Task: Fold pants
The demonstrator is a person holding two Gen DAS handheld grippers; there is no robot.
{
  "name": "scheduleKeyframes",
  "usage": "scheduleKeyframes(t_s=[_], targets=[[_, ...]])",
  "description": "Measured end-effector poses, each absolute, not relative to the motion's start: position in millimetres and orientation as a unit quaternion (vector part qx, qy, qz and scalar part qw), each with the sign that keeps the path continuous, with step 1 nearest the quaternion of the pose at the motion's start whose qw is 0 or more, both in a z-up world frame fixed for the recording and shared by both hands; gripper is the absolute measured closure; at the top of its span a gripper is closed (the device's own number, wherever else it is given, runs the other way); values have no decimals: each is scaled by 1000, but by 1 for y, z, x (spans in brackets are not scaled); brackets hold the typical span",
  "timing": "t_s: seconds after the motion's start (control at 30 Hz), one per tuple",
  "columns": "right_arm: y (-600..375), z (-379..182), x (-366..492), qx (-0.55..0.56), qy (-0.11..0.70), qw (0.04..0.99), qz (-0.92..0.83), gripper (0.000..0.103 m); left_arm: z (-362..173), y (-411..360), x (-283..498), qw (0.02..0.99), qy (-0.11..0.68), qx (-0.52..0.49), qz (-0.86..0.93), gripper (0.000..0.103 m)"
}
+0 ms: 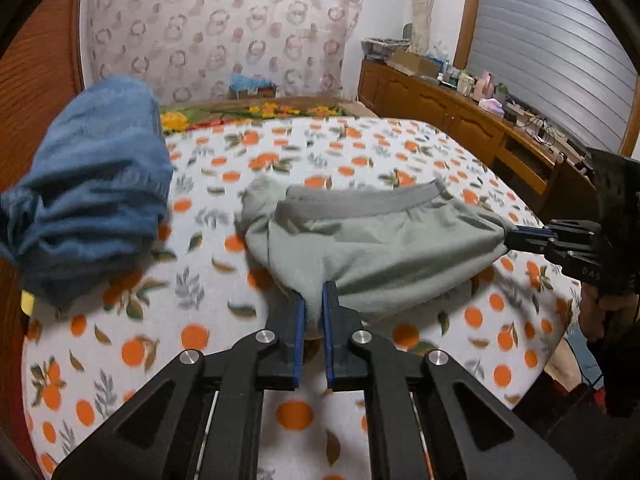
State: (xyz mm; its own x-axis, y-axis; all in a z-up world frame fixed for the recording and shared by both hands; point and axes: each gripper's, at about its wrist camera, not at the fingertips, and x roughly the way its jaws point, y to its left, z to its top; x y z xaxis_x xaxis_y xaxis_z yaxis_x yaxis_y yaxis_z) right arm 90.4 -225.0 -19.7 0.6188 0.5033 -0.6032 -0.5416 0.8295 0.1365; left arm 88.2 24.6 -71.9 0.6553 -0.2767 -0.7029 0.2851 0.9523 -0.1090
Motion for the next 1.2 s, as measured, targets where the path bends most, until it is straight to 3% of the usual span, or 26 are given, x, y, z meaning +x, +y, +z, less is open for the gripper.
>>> scheduleKeyframes(t_s=[0.67,0.83,0.9,0.93,1.0,1.07,1.2], targets=[[-249,-18,40,-34,330,900,283,97,-66,9,42,906,390,34,-162,93],[-255,-7,34,-31,318,908,269,96,-65,10,46,907,389,30,-161,79],[-255,-5,34,-32,315,911,265,96,-65,10,48,907,389,32,-160,59],[-254,-5,35,-32,314,911,264,92,-64,9,49,907,386,32,-164,56],[-252,-3,38,-33,311,914,258,86,-61,8,51,907,383,32,-173,56],[-247,-3,43,-36,311,914,258,73,-58,6,54,911,375,36,-168,56],[-235,-6,59,-40,310,911,270,70,-56,3,66,915,365,44,-166,57]])
